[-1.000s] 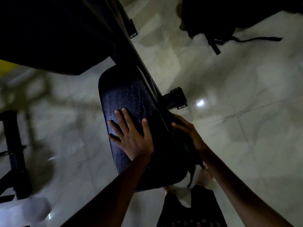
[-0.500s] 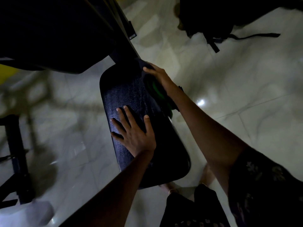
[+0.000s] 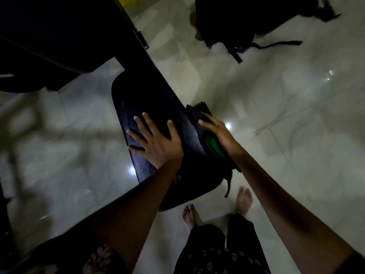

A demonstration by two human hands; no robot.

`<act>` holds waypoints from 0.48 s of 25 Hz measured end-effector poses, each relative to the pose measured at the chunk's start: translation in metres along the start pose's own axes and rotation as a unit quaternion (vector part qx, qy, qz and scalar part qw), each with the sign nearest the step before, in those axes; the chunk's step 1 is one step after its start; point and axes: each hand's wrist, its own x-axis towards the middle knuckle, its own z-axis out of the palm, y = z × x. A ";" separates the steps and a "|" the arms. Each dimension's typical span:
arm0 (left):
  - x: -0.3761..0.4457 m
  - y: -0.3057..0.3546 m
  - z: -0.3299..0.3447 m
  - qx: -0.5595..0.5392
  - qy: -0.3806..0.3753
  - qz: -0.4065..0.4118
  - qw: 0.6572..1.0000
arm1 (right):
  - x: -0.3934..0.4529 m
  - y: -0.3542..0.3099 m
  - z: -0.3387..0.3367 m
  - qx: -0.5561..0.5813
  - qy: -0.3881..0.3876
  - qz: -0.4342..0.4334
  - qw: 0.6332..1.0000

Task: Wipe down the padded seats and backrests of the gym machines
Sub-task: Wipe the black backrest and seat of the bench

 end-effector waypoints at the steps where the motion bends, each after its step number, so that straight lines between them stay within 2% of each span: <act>1: -0.001 0.000 0.000 0.000 0.001 0.002 1.000 | -0.013 0.006 -0.004 -0.005 0.019 -0.008 1.000; 4: -0.001 0.002 -0.002 -0.003 -0.009 0.005 1.000 | -0.050 0.030 -0.009 -0.002 0.102 -0.033 0.994; 6: 0.000 0.001 -0.004 -0.008 -0.022 0.013 1.000 | -0.072 0.054 0.000 -0.015 0.218 -0.081 0.973; 8: 0.001 0.000 -0.006 -0.014 -0.035 0.025 0.999 | -0.094 0.078 0.021 -0.004 0.351 -0.142 0.925; 10: 0.000 0.001 -0.007 -0.016 -0.051 0.036 0.998 | -0.110 0.097 0.056 -0.022 0.477 -0.173 0.861; 12: 0.003 -0.004 -0.012 -0.006 -0.070 0.066 0.995 | -0.119 0.116 0.108 -0.064 0.545 -0.173 0.818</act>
